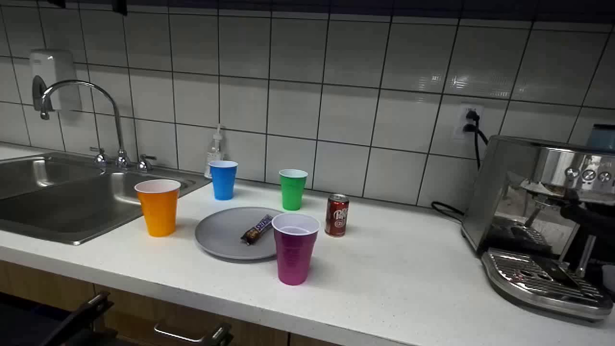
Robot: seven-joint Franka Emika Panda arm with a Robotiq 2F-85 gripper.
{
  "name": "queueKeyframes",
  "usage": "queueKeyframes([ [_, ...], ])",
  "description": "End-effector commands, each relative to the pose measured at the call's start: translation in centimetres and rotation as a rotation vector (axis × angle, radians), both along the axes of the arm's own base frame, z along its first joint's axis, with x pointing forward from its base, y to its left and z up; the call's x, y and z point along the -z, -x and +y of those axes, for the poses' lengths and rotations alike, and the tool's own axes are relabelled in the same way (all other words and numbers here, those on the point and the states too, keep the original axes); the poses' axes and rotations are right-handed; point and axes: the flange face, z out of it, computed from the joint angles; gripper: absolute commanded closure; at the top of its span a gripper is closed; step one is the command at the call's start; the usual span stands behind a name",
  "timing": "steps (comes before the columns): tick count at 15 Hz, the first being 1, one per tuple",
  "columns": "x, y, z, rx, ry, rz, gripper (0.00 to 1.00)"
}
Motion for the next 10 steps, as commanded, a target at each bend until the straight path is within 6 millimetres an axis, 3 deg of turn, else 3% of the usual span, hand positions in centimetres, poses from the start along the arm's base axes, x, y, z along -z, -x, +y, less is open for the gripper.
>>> queueKeyframes([
  [1,-0.1,0.0,0.0,0.000,0.000,0.001,0.00],
  [8,-0.1,0.0,0.0,0.000,0.000,0.001,0.00],
  [10,1.3,0.3,0.1,-0.009,0.013,0.034,0.00],
])
